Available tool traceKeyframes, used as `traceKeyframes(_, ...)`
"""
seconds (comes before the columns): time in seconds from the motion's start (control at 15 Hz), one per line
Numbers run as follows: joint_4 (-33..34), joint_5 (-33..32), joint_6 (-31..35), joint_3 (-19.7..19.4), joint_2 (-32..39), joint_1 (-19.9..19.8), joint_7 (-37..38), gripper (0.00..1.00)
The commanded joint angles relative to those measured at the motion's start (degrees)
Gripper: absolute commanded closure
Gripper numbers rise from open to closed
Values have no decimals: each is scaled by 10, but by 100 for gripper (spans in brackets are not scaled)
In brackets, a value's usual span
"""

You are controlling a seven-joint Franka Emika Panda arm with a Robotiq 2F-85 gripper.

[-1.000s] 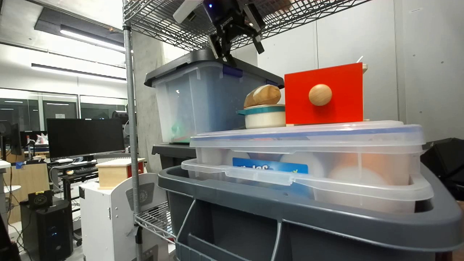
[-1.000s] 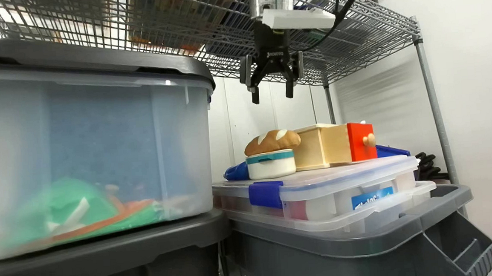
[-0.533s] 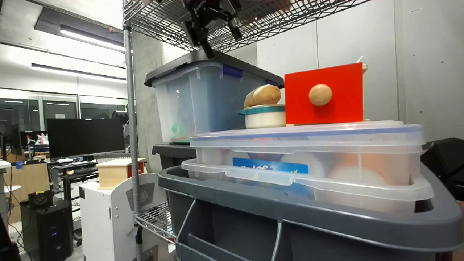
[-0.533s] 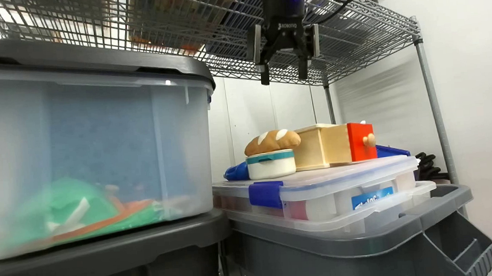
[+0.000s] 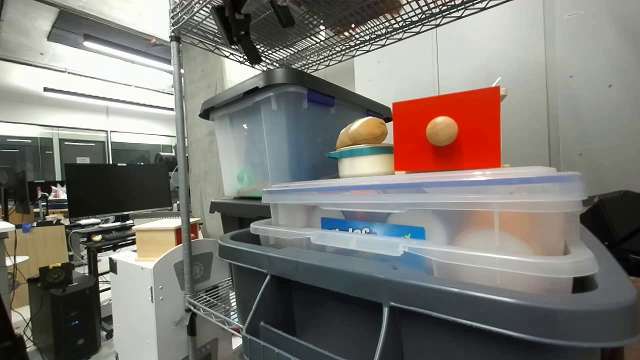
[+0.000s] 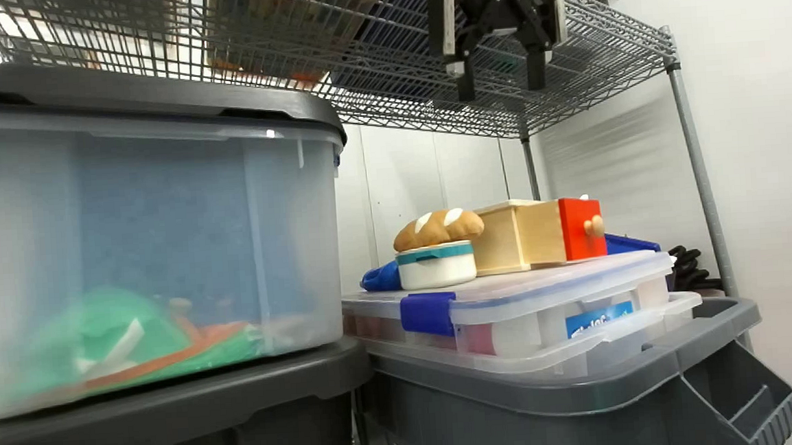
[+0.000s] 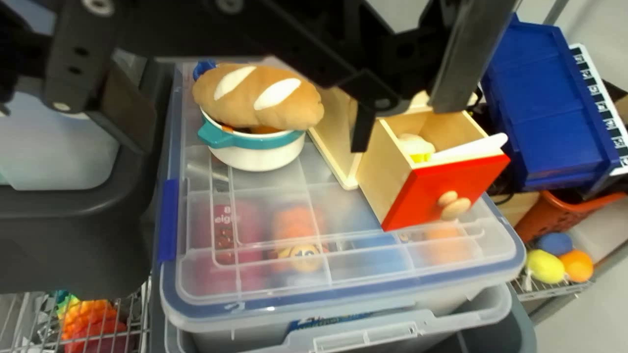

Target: Pick up the bread and put it in the bowl

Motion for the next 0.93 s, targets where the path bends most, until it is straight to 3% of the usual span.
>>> traceKeyframes(0.0, -18, 8, -51, 18, -26, -20, 38, 0)
traceKeyframes(0.4, -41, 30, -70, 8, -18, -24, 54, 0)
traceKeyframes(0.87, -54, 143, -60, -37, -14, -22, -32, 0)
